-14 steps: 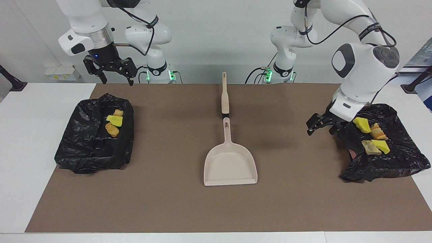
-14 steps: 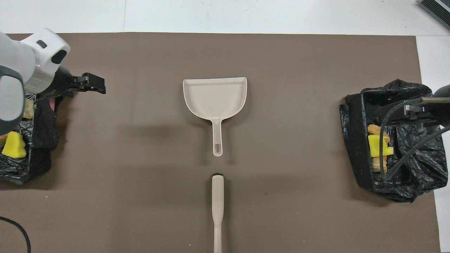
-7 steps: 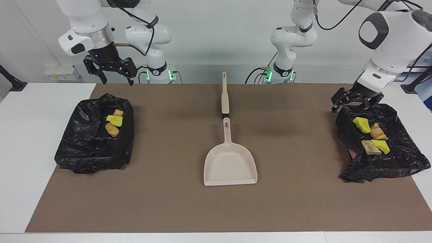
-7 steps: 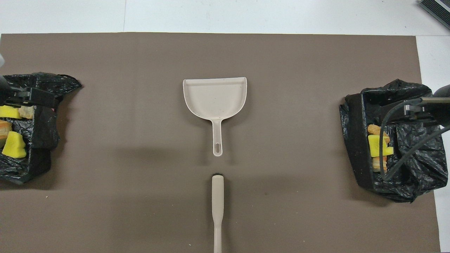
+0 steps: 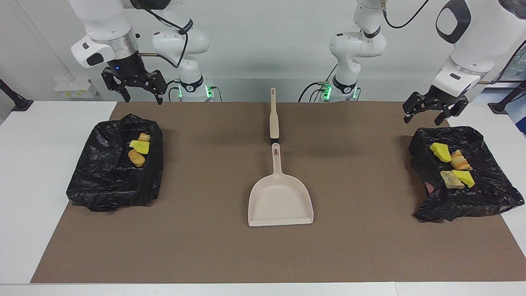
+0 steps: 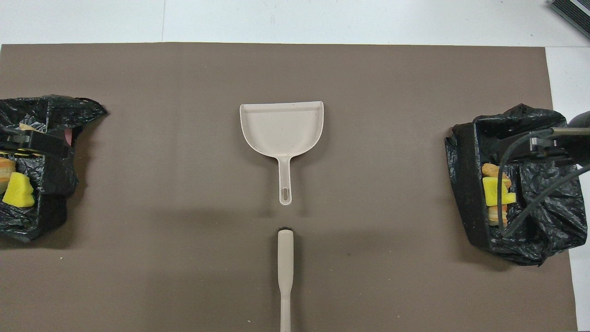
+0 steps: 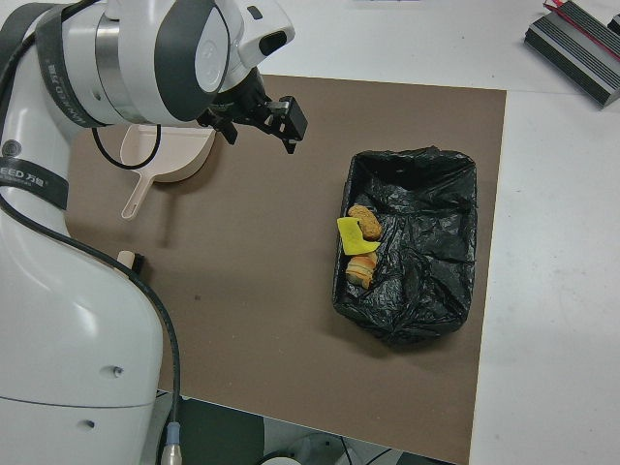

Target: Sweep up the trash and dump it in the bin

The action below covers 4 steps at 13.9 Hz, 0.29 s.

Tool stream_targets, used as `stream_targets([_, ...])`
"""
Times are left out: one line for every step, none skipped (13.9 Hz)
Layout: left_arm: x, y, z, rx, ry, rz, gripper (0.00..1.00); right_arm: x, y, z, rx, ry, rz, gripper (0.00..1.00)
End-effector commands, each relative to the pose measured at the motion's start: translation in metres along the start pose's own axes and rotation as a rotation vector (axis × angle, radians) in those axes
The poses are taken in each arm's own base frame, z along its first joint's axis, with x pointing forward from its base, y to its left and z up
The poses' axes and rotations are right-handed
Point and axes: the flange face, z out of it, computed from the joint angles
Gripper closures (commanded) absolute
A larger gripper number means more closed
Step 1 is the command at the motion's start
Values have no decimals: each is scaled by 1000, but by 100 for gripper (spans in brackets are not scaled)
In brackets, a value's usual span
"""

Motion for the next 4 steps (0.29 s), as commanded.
stream_targets([-17, -1, -1, 12, -14, 18, 0, -3, 0, 0, 16, -10, 6, 0])
stream_targets([-17, 0, -1, 15, -15, 21, 0, -3, 0, 0, 16, -10, 6, 0])
stream_targets([-18, 1, -1, 22, -20, 23, 0, -3, 0, 0, 16, -10, 8, 0])
stream_targets([-19, 2, -1, 21, -23, 21, 0, -3, 0, 0, 16, -10, 6, 0])
